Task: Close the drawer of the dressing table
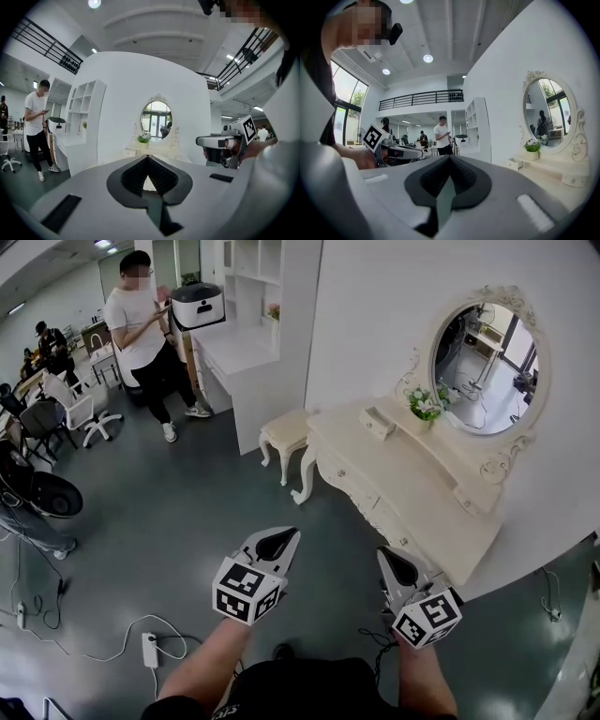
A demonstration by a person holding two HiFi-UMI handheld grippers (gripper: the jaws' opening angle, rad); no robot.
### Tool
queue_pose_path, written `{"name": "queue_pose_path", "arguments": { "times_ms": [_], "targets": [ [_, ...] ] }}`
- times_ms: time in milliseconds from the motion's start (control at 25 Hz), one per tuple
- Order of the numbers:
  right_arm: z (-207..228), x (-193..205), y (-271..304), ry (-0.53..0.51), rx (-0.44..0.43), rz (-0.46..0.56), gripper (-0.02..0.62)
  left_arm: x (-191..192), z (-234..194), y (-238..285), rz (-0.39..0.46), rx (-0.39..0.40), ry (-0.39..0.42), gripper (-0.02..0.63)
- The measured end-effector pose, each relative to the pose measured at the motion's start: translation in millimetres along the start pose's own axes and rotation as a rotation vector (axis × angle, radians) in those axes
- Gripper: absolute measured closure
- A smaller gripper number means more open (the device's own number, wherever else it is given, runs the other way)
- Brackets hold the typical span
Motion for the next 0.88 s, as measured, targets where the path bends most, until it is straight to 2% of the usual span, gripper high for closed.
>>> {"name": "queue_pose_path", "arguments": {
  "times_ms": [320,440,880],
  "targets": [
    [-12,-3,24,0.027,-0.004,0.015,0.584,9,-30,-14,-0.005,0.001,-0.016,0.6],
    [-9,0,31,0.037,-0.01,0.005,0.561,12,-40,-11,-0.009,-0.006,-0.024,0.6],
    [39,9,78,0.085,-0.033,-0.004,0.56,5,-77,42,-0.033,-0.025,-0.029,0.6]
  ]
}}
Point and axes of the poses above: the fingertips, and each gripper's own axes: y forward along the fingers, z to its right, x out of its underside, the point moved 5 cm from there along -y, backward along the fingers, and after that the axes turned 4 degrees about x, right-handed, at the moved point
